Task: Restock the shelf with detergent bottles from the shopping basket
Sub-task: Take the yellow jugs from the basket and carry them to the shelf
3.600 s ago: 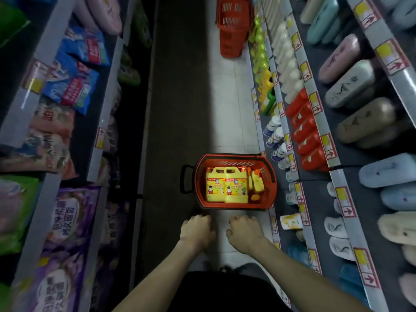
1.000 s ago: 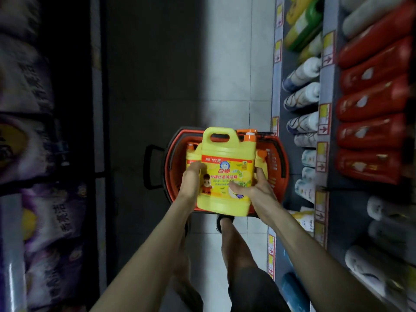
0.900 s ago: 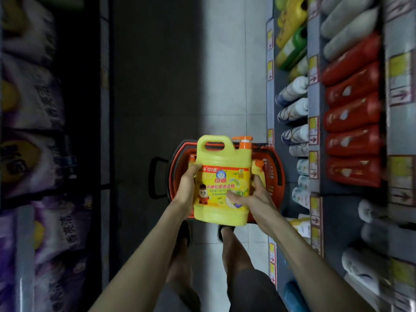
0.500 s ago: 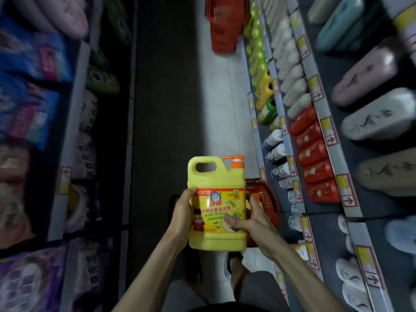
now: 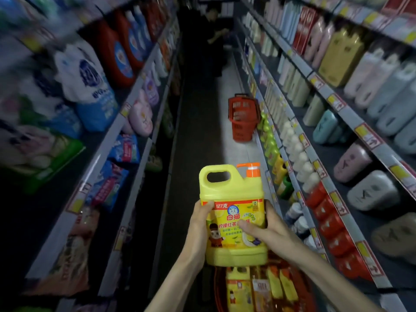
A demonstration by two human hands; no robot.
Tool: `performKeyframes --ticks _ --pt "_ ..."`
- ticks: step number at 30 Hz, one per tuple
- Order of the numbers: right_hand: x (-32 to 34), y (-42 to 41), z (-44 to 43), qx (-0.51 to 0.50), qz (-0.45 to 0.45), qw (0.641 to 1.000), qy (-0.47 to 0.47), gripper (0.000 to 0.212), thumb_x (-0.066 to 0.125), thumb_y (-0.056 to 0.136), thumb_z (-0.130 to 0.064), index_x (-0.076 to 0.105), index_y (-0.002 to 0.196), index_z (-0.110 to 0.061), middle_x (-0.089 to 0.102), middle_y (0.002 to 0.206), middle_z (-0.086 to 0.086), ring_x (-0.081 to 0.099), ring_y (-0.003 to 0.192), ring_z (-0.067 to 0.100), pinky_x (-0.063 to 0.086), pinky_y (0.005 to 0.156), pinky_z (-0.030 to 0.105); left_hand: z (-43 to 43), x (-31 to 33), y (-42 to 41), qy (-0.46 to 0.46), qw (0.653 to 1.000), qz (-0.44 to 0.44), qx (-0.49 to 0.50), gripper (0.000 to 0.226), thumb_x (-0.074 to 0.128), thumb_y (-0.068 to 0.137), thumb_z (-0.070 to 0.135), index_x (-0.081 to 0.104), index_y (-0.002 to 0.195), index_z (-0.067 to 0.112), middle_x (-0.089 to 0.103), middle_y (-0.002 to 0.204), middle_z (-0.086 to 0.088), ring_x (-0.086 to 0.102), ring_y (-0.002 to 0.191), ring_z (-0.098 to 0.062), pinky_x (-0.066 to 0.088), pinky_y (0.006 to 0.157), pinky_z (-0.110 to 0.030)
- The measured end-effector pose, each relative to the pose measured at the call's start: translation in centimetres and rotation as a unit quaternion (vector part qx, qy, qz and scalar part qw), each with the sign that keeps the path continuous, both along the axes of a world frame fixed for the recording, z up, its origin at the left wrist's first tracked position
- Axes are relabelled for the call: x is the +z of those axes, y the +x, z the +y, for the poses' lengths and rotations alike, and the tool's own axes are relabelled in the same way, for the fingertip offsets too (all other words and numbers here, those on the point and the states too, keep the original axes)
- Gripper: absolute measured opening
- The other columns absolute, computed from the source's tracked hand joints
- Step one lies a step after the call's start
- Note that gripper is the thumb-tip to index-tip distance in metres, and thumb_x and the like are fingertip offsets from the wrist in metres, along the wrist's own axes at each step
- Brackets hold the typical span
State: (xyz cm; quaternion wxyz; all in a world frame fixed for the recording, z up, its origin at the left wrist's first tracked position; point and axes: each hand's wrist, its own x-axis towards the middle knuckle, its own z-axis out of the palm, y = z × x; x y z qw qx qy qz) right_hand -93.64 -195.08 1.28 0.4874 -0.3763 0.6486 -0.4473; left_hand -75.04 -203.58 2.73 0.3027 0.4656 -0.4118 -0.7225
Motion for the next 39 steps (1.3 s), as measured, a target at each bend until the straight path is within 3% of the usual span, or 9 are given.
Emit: performKeyframes --ticks 5,9,14,17,23,27,29,35,39 --pt "3.1 -0.8 -2.5 0.058 0.008 0.997 -0.047 0.09 0.089 0.069 -0.065 0.044 0.137 -0.026 0.073 0.126 -0.012 0.072 0.117 0.01 0.06 0.099 0.041 0.1 3.3 -0.3 -0.067 0.997 0.002 0.045 0.036 0.061 0.1 0.036 0.06 0.132 0.02 0.078 0.117 -0.002 0.077 0.105 -0.021 0.063 0.088 -0.041" --pt "4.7 -1.9 -4.0 0.117 0.02 0.99 -0.074 0.101 0.089 0.058 -0.075 0.045 0.135 -0.028 0.074 0.123 -0.013 0.073 0.115 0.011 0.06 0.1 0.045 0.7 5.0 -1.0 -0.105 0.99 -0.01 0.094 0.04 0.069 0.093 0.038 0.06 0.13 0.025 0.076 0.12 0.001 0.076 0.104 -0.013 0.06 0.081 -0.028" --pt "5.4 -2.8 -6.1 0.205 0.021 0.975 -0.087 0.093 0.09 0.058 -0.075 0.049 0.131 -0.034 0.076 0.121 -0.01 0.074 0.112 0.012 0.058 0.101 0.049 2.9 5.8 -1.1 -0.142 0.973 -0.034 0.176 0.057 0.075 0.086 0.048 0.057 0.135 0.027 0.071 0.131 0.002 0.072 0.115 -0.013 0.056 0.101 -0.041" --pt "5.4 -2.0 -7.1 0.275 0.019 0.957 -0.091 0.088 0.091 0.061 -0.072 0.049 0.13 -0.039 0.076 0.12 -0.012 0.074 0.112 0.009 0.058 0.102 0.048 4.9 5.7 -0.1 -0.153 0.959 -0.05 0.235 0.059 0.073 0.088 0.049 0.054 0.14 0.027 0.069 0.136 0.001 0.068 0.124 -0.018 0.052 0.109 -0.049" --pt "6.5 3.9 -6.7 0.406 0.008 0.907 -0.111 0.069 0.088 0.082 -0.046 0.049 0.139 -0.036 0.073 0.126 -0.012 0.07 0.117 0.006 0.058 0.104 0.043 11.3 6.5 4.1 -0.151 0.919 -0.081 0.354 0.055 0.074 0.092 0.047 0.052 0.141 0.033 0.07 0.133 0.01 0.069 0.119 -0.006 0.054 0.105 -0.039" --pt "8.0 10.2 -4.5 0.456 -0.025 0.879 -0.14 0.078 0.089 0.072 -0.056 0.053 0.138 -0.034 0.073 0.123 -0.016 0.07 0.116 0.004 0.059 0.099 0.036 16.1 8.0 8.7 -0.155 0.885 -0.103 0.427 0.075 0.081 0.084 0.059 0.048 0.146 0.031 0.068 0.139 0.003 0.067 0.127 -0.017 0.053 0.109 -0.051" --pt "8.8 13.6 -2.6 0.476 -0.043 0.865 -0.151 0.076 0.088 0.069 -0.055 0.056 0.134 -0.033 0.074 0.119 -0.016 0.071 0.113 0.005 0.059 0.094 0.033 19.1 8.8 11.1 -0.17 0.863 -0.116 0.461 0.079 0.082 0.079 0.062 0.049 0.145 0.032 0.068 0.139 0.0 0.068 0.126 -0.019 0.055 0.106 -0.049" --pt "12.2 23.5 5.1 0.55 -0.087 0.813 -0.167 0.065 0.091 0.072 -0.038 0.061 0.128 -0.025 0.078 0.115 -0.005 0.076 0.106 0.014 0.062 0.09 0.04 31.0 10.9 17.2 -0.203 0.814 -0.144 0.524 0.057 0.078 0.095 0.035 0.05 0.144 0.027 0.071 0.134 0.0 0.069 0.125 -0.02 0.06 0.098 -0.039" --pt "14.3 29.7 12.6 0.614 -0.108 0.762 -0.175 0.057 0.088 0.075 -0.028 0.062 0.125 -0.021 0.079 0.113 -0.002 0.077 0.103 0.017 0.064 0.088 0.043 40.6 12.0 20.5 -0.218 0.766 -0.18 0.578 0.057 0.078 0.094 0.034 0.05 0.144 0.029 0.071 0.135 -0.001 0.069 0.126 -0.022 0.057 0.103 -0.047"
